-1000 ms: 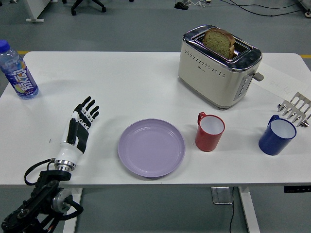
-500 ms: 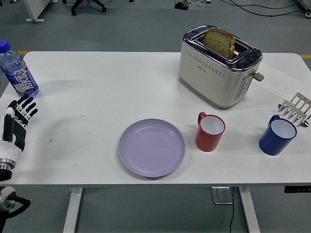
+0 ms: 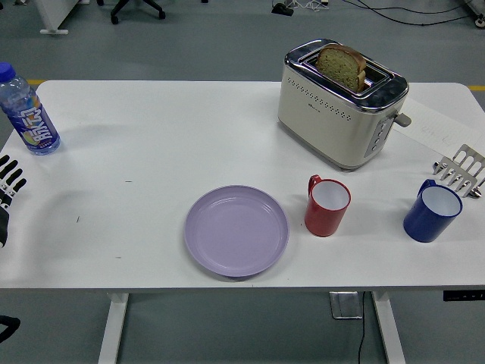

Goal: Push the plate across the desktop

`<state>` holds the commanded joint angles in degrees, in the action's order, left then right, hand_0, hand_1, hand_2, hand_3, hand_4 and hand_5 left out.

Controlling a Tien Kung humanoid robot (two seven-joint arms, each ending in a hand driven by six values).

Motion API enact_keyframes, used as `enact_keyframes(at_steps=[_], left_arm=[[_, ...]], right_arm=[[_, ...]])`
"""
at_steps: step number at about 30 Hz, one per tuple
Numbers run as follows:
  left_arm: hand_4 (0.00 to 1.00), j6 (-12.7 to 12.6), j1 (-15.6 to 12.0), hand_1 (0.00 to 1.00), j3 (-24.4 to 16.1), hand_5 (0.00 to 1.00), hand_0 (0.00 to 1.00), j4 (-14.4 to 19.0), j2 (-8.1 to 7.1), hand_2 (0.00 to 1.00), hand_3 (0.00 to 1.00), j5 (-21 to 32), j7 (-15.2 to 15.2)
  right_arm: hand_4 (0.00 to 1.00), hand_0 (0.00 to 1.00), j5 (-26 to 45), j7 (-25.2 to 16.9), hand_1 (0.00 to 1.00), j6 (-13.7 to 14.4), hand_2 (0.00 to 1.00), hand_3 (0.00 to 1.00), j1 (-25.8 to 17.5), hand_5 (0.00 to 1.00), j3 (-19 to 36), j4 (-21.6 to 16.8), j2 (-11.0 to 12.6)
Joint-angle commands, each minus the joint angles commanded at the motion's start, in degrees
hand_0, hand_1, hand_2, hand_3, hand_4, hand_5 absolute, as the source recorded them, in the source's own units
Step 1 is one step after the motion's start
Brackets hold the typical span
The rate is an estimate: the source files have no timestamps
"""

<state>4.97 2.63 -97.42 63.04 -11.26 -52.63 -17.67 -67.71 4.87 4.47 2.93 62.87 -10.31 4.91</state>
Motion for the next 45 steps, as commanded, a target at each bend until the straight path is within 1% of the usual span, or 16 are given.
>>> enact_keyframes(at_steps=[7,22,45], left_arm=[[0.495,0.14,-0.44,0.834,-0.75,0.998,0.827,0.06,0.41,0.822,0.772,-0.19,0.01],[0.509,-0.43,-0.42,0.838,-0.01,0.998,0.830,-0.19,1.14,0.820,0.767,-0.24,-0.59],[0.508,-0.83,0.14,0.840,-0.04,0.998,0.828,-0.42,1.47,0.819,0.763,-0.07,-0.84]], right_arm=[[0.142,0.601,0.01,-0.04,0.545,0.02,0.650,0.615,-0.22,0.355,-0.10,0.00,0.07],[0.141,0.603,0.28,-0.30,0.546,0.11,0.650,0.615,-0.18,0.351,-0.13,0.00,0.13],[0.140,0.602,0.37,-0.31,0.546,0.10,0.651,0.614,0.34,0.349,-0.17,0.00,0.15]])
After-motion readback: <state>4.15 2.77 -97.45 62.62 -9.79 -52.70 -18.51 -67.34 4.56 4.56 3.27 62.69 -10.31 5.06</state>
